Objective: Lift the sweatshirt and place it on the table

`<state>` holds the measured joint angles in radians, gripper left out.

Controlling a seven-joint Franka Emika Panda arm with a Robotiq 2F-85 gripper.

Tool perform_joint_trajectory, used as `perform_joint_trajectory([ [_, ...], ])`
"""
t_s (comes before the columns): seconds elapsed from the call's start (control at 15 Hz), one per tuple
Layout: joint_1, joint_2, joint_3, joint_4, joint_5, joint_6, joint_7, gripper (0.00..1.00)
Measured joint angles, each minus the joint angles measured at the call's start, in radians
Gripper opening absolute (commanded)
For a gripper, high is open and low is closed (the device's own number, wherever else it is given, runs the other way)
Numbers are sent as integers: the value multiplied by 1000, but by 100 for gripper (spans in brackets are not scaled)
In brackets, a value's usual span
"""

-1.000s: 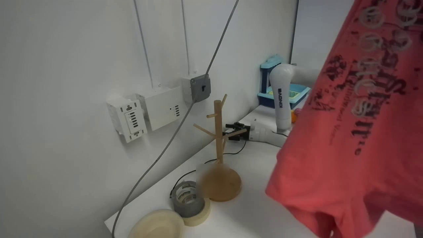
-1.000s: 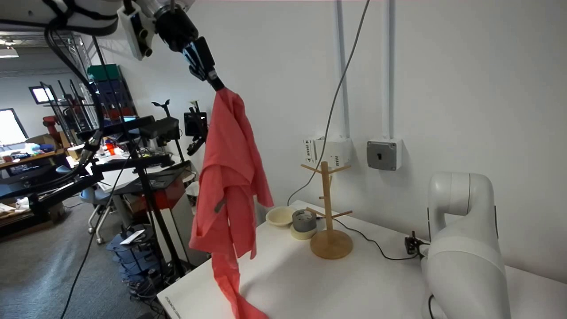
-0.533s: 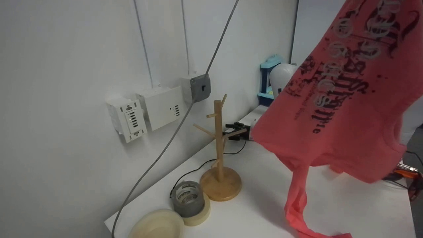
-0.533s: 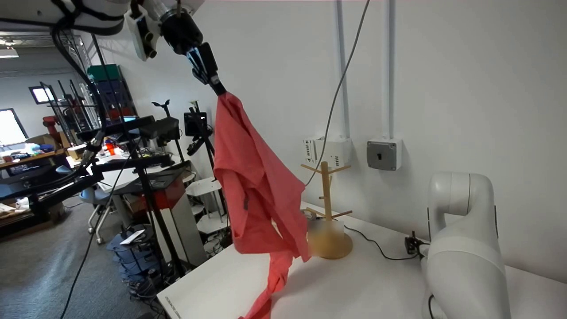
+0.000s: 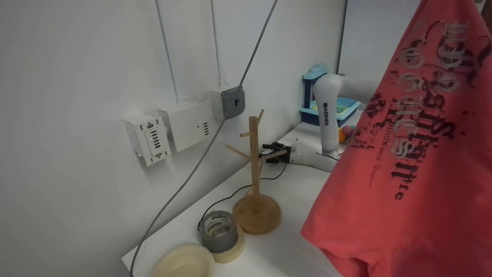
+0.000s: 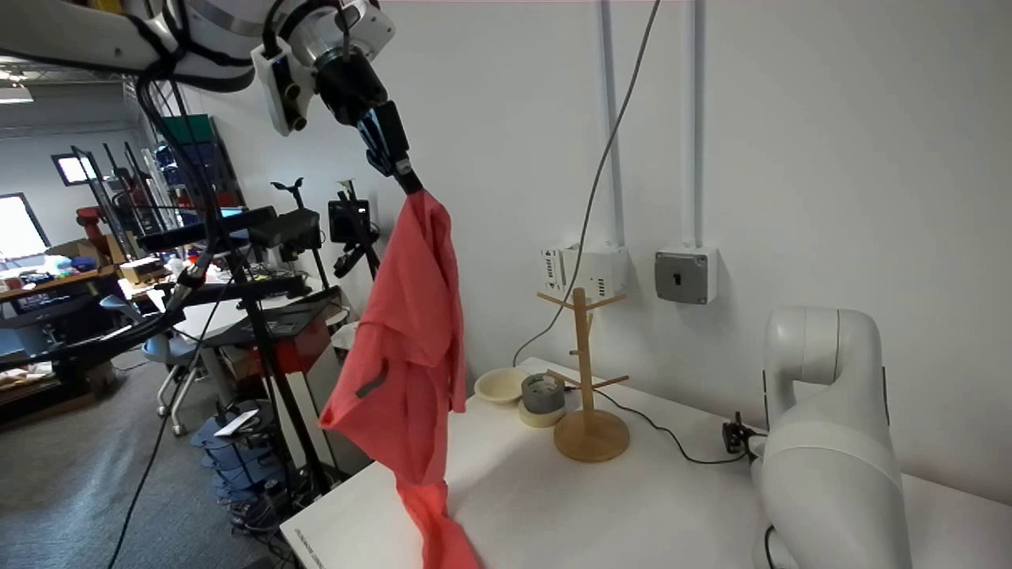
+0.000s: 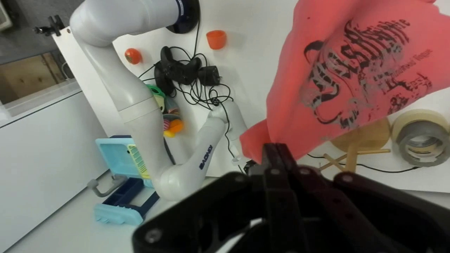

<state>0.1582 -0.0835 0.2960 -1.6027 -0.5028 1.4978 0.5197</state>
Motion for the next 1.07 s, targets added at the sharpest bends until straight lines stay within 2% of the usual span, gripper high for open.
perform_joint_trajectory([
  [0.27, 1, 50, -1, 1, -38, 18, 49, 0],
  [0.8, 16, 139, -14, 5, -37, 212, 111, 0],
  [1.07, 23, 151, -24, 7, 41, 245, 150, 0],
])
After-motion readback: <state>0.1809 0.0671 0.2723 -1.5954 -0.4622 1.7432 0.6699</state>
